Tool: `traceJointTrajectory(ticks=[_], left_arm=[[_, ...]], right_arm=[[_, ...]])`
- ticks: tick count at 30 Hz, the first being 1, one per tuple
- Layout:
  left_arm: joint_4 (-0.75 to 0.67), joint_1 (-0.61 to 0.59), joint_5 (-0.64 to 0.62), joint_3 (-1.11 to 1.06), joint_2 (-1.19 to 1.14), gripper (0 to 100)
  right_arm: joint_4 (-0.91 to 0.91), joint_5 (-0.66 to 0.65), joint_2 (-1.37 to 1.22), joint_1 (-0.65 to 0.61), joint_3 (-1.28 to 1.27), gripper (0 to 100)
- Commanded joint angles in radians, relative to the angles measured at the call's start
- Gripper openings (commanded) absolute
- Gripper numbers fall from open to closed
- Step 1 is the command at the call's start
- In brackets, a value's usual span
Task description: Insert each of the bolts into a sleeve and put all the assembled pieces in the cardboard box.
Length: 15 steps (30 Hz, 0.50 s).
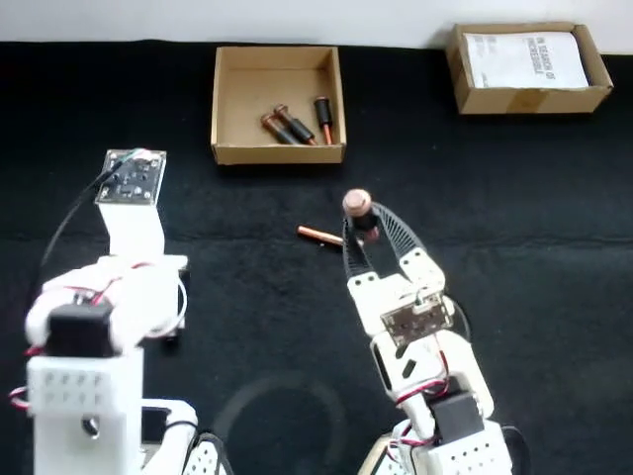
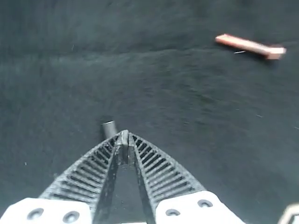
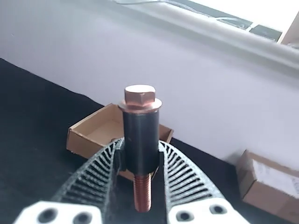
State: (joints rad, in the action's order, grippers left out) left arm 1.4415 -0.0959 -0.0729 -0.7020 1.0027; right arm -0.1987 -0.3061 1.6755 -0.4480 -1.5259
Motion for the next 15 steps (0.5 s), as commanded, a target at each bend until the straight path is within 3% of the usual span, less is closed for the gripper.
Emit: traceJointTrajectory(ticks=[1,7,15], left_arm=[[-0.213,-0.081,0.003,-0.193,0.001,2],[-0.497,-0.097,0.003,-0.447,0.001,2],[-0.801,-0.101,0.003,-0.68,0.001,2]], right_arm=[[0.067,-0.015,-0.177,0.013,0.17,0.6],[0.088,0.163,-0.579,0.048,0.45,0.6],[0.087,0.25,-1.116,0.082,0.823,0.6]])
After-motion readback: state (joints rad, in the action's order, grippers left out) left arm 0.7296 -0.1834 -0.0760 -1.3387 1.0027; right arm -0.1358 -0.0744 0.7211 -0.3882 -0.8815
